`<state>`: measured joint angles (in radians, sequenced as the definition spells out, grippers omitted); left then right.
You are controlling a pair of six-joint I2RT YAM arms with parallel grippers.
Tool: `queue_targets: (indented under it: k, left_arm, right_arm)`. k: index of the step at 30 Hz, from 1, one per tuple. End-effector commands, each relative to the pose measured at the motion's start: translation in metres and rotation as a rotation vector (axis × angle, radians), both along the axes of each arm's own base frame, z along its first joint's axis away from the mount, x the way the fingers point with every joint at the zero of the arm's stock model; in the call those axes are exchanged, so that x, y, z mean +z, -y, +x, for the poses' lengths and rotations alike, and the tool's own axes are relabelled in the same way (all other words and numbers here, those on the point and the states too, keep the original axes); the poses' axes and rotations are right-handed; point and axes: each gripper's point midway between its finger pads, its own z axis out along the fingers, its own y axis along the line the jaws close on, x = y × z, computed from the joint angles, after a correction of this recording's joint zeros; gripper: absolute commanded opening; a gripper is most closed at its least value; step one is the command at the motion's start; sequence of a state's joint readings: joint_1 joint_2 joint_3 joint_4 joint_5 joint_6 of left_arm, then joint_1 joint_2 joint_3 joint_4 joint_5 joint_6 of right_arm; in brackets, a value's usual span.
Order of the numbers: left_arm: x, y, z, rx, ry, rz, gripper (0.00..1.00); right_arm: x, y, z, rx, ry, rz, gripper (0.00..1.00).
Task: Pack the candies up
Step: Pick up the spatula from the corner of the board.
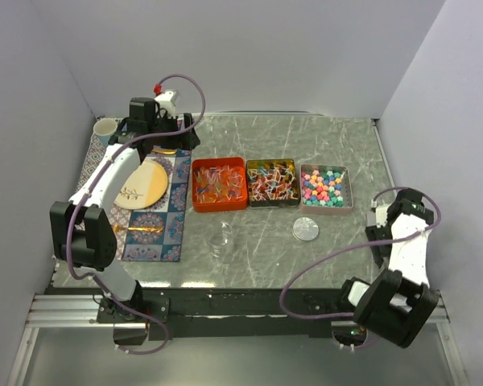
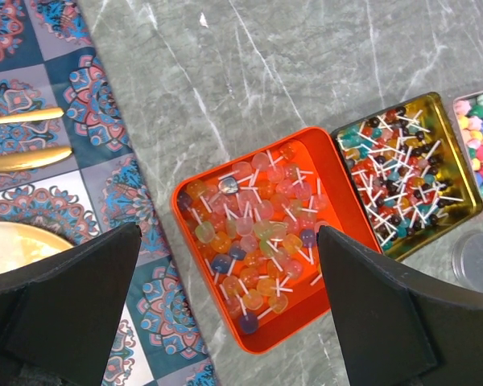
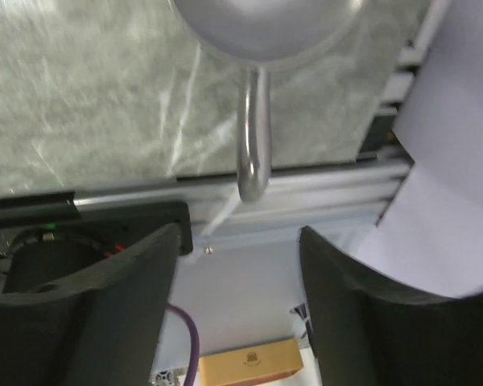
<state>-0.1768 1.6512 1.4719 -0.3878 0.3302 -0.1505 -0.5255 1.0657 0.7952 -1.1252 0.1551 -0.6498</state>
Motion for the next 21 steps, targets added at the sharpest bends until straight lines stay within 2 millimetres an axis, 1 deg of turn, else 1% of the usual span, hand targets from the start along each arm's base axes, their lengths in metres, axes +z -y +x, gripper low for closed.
queue_targets:
  k: [1,2,3,5,7,9,10,13,14,16,20,21]
  left_arm:
    - [-0.005,-0.006,-0.004,0.004,0.001,0.048,0.99]
    - [-0.006,-0.007,-0.005,0.006,0.001,0.056,0.99]
    - [-0.007,-0.009,-0.006,0.015,0.001,0.064,0.99]
    - [-0.008,-0.011,-0.009,0.015,0.007,0.078,0.99]
    - [-0.007,-0.014,-0.010,0.022,0.016,0.099,0.98]
    - [-0.009,-0.011,-0.012,0.013,0.021,0.118,0.98]
    - [-0.008,-0.011,-0.013,0.014,0.026,0.126,0.98]
    - [-0.006,-0.008,-0.014,0.010,0.037,0.137,0.98]
    - [-0.006,-0.008,-0.014,0.010,0.037,0.138,0.98]
    - [-0.005,-0.008,-0.013,0.011,0.040,0.138,0.98]
    - [-0.003,-0.010,-0.008,0.021,0.047,0.150,0.98]
    - [-0.002,-0.010,-0.007,0.022,0.051,0.151,0.98]
  right_arm:
    - [-0.018,0.007,0.030,0.024,0.052,0.039,0.64]
    - [-0.023,0.008,0.033,0.021,0.038,0.055,0.60]
    - [-0.025,0.010,0.035,0.007,0.040,0.062,0.59]
    - [-0.027,0.013,0.040,-0.004,0.048,0.070,0.59]
    - [-0.032,0.017,0.040,-0.007,0.031,0.069,0.58]
    - [-0.038,0.021,0.038,-0.006,0.002,0.071,0.58]
    - [-0.040,0.022,0.036,-0.015,-0.005,0.078,0.56]
    - [-0.048,0.023,0.033,-0.038,-0.029,0.101,0.55]
    - [-0.051,0.023,0.032,-0.043,-0.033,0.103,0.53]
    - [-0.057,0.022,0.029,-0.039,-0.049,0.111,0.52]
    - [-0.061,0.023,0.028,-0.033,-0.044,0.104,0.51]
    - [-0.063,0.023,0.027,-0.032,-0.047,0.105,0.48]
